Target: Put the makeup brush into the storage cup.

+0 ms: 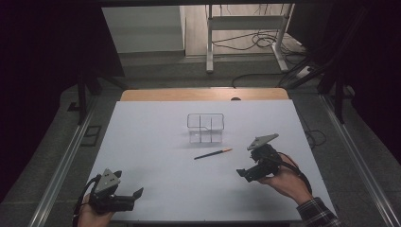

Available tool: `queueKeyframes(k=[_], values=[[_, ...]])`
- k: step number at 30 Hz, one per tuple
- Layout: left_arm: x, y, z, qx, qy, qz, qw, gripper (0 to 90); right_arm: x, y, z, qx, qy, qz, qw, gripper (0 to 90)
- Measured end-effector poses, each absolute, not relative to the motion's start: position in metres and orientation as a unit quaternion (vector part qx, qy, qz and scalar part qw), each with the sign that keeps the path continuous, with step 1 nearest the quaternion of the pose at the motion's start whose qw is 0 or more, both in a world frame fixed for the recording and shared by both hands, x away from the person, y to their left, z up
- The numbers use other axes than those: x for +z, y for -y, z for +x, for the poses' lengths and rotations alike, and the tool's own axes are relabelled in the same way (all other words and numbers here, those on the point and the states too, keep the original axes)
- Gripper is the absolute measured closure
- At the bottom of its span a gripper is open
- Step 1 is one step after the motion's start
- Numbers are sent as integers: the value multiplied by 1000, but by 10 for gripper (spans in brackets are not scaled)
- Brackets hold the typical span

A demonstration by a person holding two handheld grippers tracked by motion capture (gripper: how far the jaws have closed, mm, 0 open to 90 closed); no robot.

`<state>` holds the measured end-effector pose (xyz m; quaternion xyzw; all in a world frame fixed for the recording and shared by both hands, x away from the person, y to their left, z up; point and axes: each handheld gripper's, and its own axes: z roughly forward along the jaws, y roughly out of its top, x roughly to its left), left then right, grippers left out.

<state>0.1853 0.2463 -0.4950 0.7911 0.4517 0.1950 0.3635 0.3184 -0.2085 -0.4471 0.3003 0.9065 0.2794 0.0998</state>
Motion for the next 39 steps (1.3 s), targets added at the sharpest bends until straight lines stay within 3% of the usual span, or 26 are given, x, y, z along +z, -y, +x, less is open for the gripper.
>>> queueKeyframes(k=[22, 39], values=[[-495, -245, 185, 197, -446, 793, 364, 41, -440, 177, 354, 268, -914, 293, 84, 265], [-495, -244, 185, 196, -441, 796, 365, 42, -445, 145, 380, 233, -937, 244, 91, 327]])
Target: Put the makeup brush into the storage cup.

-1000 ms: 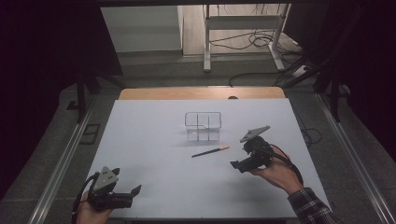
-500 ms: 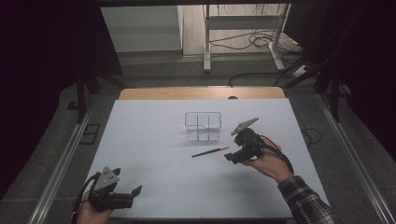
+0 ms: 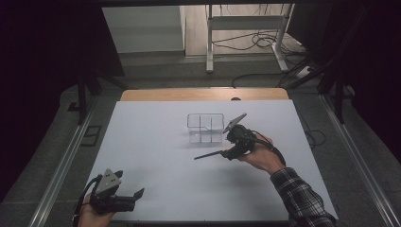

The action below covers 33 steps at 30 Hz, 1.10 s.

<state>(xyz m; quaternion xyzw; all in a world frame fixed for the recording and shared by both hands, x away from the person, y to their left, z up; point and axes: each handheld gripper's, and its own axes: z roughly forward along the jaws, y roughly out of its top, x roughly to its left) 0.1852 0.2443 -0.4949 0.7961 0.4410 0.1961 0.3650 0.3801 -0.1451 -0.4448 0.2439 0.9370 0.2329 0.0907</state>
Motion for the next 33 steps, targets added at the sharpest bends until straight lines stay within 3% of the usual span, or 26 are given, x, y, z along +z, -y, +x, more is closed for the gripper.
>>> queueKeyframes(k=[33], values=[[-496, -243, 185, 193, -434, 802, 363, 48, -487, 114, 415, 174, -968, 166, 70, 603]])
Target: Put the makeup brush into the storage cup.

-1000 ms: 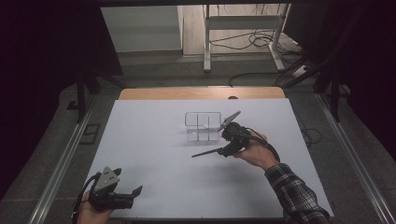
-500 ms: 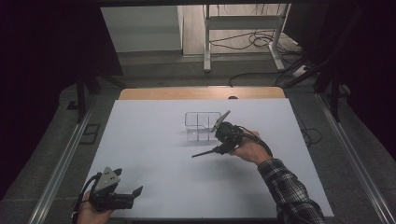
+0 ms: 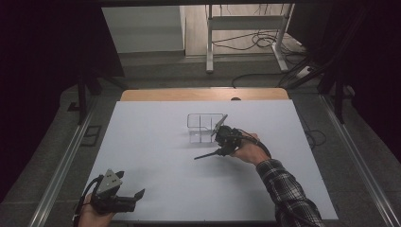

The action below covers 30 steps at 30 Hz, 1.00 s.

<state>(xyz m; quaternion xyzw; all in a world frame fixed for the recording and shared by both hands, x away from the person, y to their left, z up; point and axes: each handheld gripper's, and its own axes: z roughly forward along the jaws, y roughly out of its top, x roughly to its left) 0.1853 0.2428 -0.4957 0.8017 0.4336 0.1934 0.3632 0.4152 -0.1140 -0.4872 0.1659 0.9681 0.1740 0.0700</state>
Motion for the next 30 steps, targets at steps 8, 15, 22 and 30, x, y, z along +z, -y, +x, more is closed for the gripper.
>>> queueKeyframes(k=[8, 15, 22, 30], values=[[-496, -242, 185, 193, -430, 804, 361, 49, -495, 114, 420, 171, -971, 152, 68, 636], [-496, -242, 185, 193, -428, 806, 359, 51, -501, 113, 424, 168, -974, 148, 42, 708], [-496, -241, 185, 194, -427, 807, 359, 53, -500, 113, 426, 160, -972, 168, 19, 829], [-496, -241, 185, 196, -425, 808, 358, 54, -499, 114, 423, 158, -973, 167, 14, 830]])
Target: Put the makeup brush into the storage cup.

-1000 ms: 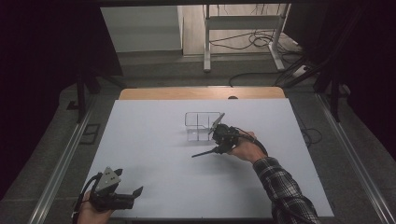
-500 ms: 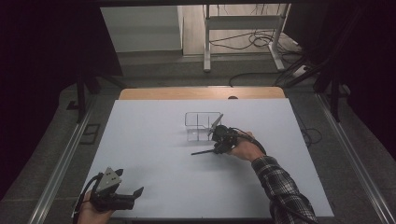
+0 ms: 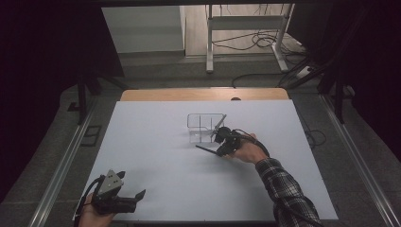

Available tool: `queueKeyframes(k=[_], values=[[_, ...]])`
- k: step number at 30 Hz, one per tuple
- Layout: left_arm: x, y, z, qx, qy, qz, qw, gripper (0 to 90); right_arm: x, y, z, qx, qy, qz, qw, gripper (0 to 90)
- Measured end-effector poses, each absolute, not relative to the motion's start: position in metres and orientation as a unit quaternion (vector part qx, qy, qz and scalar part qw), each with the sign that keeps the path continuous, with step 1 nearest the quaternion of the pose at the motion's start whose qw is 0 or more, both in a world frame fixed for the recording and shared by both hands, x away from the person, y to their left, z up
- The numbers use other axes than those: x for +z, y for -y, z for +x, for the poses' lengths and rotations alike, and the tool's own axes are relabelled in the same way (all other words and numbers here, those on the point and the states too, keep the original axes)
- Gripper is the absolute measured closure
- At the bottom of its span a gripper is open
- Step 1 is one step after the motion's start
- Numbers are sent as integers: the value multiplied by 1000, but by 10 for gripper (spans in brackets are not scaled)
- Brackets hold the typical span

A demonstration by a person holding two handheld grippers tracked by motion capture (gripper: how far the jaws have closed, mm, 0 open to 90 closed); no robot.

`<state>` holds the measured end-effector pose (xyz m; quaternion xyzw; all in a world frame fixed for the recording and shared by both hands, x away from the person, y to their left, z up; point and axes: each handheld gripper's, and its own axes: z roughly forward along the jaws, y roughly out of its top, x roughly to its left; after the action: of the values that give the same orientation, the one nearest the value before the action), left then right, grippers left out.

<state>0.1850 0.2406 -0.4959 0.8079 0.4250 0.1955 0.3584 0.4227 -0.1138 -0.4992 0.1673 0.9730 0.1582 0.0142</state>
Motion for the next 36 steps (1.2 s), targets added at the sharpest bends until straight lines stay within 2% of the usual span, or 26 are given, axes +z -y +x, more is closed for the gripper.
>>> queueKeyframes(k=[36], values=[[-493, -237, 186, 190, -433, 802, 365, 41, -458, 133, 386, 231, -960, 155, 16, 831]])
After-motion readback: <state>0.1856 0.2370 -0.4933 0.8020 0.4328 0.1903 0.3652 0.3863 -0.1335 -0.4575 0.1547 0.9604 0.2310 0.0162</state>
